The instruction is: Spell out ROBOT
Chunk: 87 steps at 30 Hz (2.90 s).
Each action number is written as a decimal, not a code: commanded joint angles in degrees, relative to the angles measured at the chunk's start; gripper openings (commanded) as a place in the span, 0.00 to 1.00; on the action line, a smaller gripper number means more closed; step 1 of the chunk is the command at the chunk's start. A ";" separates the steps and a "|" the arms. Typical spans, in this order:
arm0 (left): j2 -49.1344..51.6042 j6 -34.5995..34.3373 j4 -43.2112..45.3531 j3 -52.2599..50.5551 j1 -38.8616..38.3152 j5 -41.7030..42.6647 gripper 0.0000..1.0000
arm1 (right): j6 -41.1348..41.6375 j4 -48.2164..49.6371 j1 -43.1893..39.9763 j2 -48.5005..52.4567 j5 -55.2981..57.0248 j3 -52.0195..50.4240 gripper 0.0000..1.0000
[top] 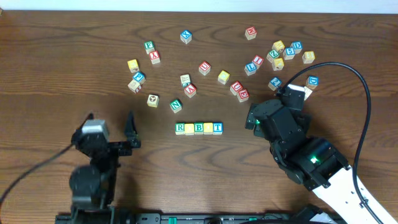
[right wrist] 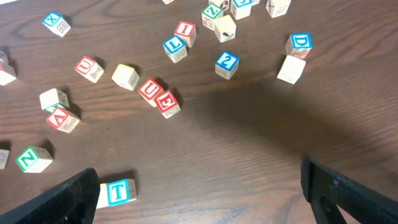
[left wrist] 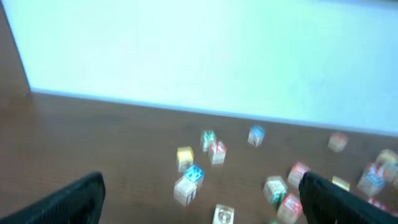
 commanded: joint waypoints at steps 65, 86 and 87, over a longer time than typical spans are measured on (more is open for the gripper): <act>-14.38 -0.72 -4.37 -16.37 2.71 -1.22 0.98 | -0.17 3.82 -2.23 -3.17 1.14 -1.44 0.99; -14.38 -0.72 -4.37 -16.37 2.71 -1.22 0.98 | -41.70 64.70 -25.73 -52.70 -24.11 -57.94 0.99; -14.38 -0.72 -4.37 -16.37 2.71 -1.22 0.98 | -41.77 62.07 -26.80 -54.71 -24.22 -57.92 0.99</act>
